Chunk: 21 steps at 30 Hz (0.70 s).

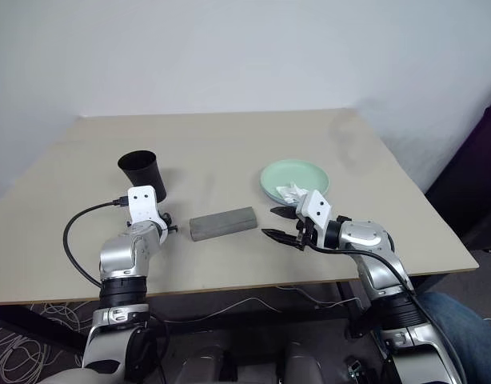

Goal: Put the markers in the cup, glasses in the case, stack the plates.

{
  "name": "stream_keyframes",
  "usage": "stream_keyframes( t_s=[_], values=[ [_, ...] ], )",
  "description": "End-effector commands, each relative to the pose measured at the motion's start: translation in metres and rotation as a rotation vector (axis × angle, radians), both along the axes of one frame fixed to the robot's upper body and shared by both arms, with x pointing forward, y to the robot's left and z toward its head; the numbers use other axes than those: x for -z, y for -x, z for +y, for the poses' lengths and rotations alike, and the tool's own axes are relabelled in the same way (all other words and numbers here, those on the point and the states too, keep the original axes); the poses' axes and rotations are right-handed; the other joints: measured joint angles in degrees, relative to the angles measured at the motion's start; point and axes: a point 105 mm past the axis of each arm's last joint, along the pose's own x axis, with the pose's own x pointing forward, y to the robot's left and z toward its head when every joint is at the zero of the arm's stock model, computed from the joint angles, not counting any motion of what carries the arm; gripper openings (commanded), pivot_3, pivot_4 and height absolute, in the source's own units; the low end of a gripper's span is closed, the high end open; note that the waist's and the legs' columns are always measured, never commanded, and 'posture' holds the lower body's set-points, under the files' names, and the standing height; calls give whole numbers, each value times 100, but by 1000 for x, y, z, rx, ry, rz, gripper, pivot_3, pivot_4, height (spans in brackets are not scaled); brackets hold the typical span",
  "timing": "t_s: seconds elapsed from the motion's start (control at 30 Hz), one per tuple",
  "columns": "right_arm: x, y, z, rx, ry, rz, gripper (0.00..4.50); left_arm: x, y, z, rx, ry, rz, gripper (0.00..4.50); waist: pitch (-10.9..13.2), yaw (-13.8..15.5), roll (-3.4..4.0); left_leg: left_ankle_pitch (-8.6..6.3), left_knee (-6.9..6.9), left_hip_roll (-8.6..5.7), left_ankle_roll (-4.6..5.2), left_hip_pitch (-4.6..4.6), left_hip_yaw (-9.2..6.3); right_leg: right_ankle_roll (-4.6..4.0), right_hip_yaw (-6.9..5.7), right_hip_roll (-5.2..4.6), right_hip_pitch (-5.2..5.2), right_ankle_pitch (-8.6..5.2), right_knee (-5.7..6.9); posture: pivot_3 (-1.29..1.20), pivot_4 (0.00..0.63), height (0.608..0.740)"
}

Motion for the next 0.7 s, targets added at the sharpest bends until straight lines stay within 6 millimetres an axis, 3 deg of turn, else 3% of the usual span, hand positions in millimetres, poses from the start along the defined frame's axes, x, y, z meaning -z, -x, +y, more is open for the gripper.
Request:
stream_keyframes(
  t_s=[0.03,0.07,0.23,0.43,0.57,0.7],
  values=[
    [-14,-3,0,0,-12,-60,2750,-23,-10,-1,-4,-9,-72,348,0,1,0,0,0,0,0,0,0,0,0,-1,0,0,0,0,0,740],
    [-14,-3,0,0,-12,-61,2750,-24,-10,0,-6,-10,-71,36,0,0,-1,0,0,-1,0,-1,1,0,0,-2,1,0,-1,0,0,740],
    [-14,-3,-1,3,-12,-60,2750,-33,-16,-8,58,-38,-103,28,1,-2,-2,0,-1,-1,0,-1,1,0,1,-2,-1,0,-2,0,0,740],
    [-14,-4,-1,4,-11,-61,2750,-71,-30,-48,374,-82,-308,28,1,0,-2,0,-6,-2,0,-3,5,-1,1,-2,-4,0,-5,0,0,740],
    [-15,-5,0,2,-11,-62,2750,-130,-47,-48,510,-294,-616,28,2,0,-2,0,-8,0,0,-4,7,-1,3,-2,-7,0,-7,0,0,740],
    [-15,-6,0,1,-9,-63,2750,-183,-57,-33,483,-427,-881,28,2,0,-2,-1,-15,-1,-2,-3,11,-1,-1,2,-12,0,-9,0,0,740]
  ],
)
